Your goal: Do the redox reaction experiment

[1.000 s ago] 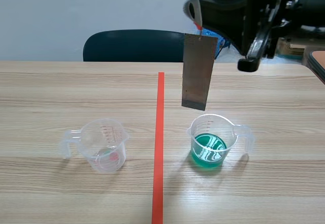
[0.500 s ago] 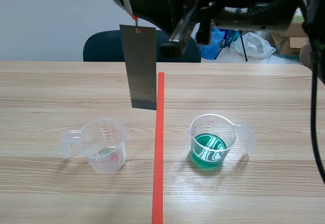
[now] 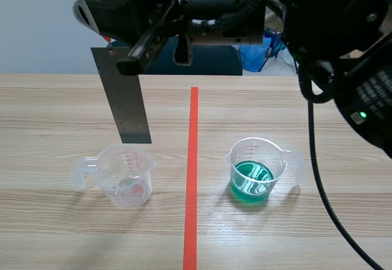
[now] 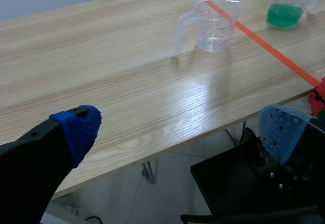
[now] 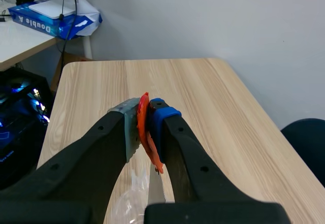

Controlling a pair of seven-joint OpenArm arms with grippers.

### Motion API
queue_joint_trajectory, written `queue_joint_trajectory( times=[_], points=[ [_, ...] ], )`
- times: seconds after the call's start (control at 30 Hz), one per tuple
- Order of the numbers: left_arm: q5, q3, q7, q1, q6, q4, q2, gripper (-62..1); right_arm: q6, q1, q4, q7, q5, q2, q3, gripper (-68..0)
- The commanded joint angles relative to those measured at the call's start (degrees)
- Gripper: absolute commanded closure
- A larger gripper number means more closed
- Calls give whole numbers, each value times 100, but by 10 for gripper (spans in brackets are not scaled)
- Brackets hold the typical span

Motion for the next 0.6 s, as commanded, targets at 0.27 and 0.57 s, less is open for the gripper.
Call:
queue_joint_trajectory(
  times=[0.27,0.57],
  points=[
    [-55,-33,-264,7,-9,68,28,-623,2,295,-365,90,-59,-317,-278,-6],
    [-55,-33,-264,7,-9,68,28,-623,2,293,-420,111,-105,-317,-461,-6]
  ],
)
